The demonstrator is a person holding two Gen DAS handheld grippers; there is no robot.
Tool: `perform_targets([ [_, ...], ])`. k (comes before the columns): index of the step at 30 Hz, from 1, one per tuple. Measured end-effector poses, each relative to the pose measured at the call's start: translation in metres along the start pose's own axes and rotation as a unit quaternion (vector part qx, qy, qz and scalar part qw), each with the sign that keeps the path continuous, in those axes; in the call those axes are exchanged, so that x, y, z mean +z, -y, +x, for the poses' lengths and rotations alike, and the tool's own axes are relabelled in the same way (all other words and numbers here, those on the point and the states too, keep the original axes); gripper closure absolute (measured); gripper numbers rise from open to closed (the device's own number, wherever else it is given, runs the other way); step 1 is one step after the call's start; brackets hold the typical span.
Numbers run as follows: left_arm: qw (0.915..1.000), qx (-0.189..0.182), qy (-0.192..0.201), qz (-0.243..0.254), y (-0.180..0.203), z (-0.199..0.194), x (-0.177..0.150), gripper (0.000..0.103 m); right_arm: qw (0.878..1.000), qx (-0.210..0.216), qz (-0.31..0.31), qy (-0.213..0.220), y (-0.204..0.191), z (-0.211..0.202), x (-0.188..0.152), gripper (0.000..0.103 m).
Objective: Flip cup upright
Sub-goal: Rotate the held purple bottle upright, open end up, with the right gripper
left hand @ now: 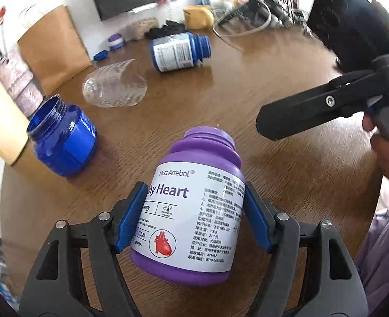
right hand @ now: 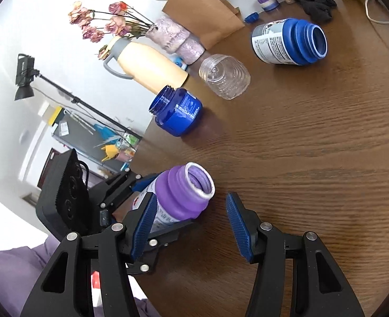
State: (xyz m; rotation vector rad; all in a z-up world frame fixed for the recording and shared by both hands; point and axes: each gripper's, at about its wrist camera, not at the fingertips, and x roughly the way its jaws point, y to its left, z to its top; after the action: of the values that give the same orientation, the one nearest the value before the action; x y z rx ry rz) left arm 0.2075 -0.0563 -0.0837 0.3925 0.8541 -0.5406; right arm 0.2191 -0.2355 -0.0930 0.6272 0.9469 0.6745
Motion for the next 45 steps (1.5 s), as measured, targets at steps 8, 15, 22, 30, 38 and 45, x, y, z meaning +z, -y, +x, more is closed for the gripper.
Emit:
perform_targets([
  [8,0.9972,0.004,0.058,-0.047,0.007,-0.027,-0.006,0.040,0.997,0.044,0.057,-0.017,0.005,0.021,-0.001,0.045],
  [15,0.9949,-0.003,0.089,-0.046,0.018,-0.042,-0.008,0.040,0.992,0.099,0.076,-0.012,-0.002,0.030,0.007,0.041],
  [22,0.9929,-0.037,0.085,-0.074,0.009,-0.035,-0.003,0.040,0.999,0.009,-0.046,0.014,-0.041,0.020,0.012,0.049],
  [30,0.9908,-0.037,0.096,-0.088,0.005,-0.022,0.007,0.039,0.961,-0.133,-0.240,0.024,-0.091,0.023,0.010,0.049],
  [38,0.9897,-0.028,0.105,-0.094,0.004,-0.022,0.006,0.040,0.979,-0.087,-0.184,-0.024,-0.065,0.028,0.015,0.026],
  [45,0.9906,-0.023,0.115,-0.071,0.017,-0.023,0.006,0.039,0.988,-0.053,-0.139,-0.034,-0.051,0.035,0.015,0.036],
])
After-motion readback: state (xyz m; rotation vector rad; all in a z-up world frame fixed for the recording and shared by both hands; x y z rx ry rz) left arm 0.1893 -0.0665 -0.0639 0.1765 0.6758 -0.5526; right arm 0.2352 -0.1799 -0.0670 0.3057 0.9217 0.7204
